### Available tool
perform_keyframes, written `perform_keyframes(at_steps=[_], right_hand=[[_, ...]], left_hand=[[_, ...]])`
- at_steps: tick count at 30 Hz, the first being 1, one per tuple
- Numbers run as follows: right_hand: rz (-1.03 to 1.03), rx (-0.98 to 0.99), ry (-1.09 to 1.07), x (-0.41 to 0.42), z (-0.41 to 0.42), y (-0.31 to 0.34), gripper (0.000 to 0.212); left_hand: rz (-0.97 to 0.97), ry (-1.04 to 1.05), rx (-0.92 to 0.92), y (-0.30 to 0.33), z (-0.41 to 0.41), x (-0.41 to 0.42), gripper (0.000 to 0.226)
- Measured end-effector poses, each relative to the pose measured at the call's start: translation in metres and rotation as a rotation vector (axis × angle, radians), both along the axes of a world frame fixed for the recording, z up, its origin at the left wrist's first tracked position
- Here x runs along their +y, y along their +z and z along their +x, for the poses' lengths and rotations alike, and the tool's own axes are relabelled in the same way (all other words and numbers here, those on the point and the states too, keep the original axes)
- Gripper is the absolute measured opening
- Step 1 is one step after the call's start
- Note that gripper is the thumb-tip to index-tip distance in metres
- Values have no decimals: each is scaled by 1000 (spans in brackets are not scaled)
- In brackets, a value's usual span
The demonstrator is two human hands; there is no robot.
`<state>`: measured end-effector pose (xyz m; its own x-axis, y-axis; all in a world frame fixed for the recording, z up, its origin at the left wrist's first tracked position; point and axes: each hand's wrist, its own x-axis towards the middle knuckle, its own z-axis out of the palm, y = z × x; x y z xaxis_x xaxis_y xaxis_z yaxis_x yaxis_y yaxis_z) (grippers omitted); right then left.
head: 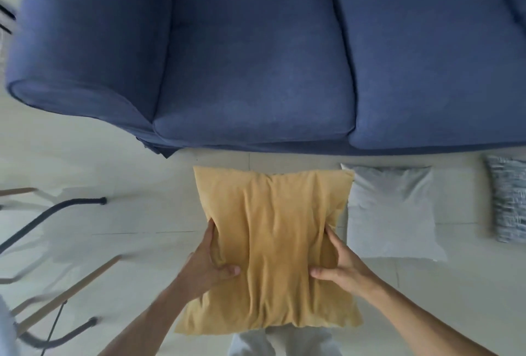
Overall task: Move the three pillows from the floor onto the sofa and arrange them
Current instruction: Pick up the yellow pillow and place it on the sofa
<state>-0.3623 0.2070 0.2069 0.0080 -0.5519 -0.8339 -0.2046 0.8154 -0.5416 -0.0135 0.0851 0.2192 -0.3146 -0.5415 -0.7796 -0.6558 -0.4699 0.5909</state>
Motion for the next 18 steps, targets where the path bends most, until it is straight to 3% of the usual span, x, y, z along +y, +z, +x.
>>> perform_keyframes(at_steps=[3, 11, 18], right_hand=[[-51, -32, 7, -10, -12, 54, 133], [-231, 4, 84, -66, -50, 160, 129], [-412, 50, 114, -168, -80, 211, 129]], left_hand=[[-52, -3, -107, 54, -11, -7, 148], [-236, 8, -160, 171, -34, -52, 147], [-397, 8, -152, 224, -67, -146, 147]])
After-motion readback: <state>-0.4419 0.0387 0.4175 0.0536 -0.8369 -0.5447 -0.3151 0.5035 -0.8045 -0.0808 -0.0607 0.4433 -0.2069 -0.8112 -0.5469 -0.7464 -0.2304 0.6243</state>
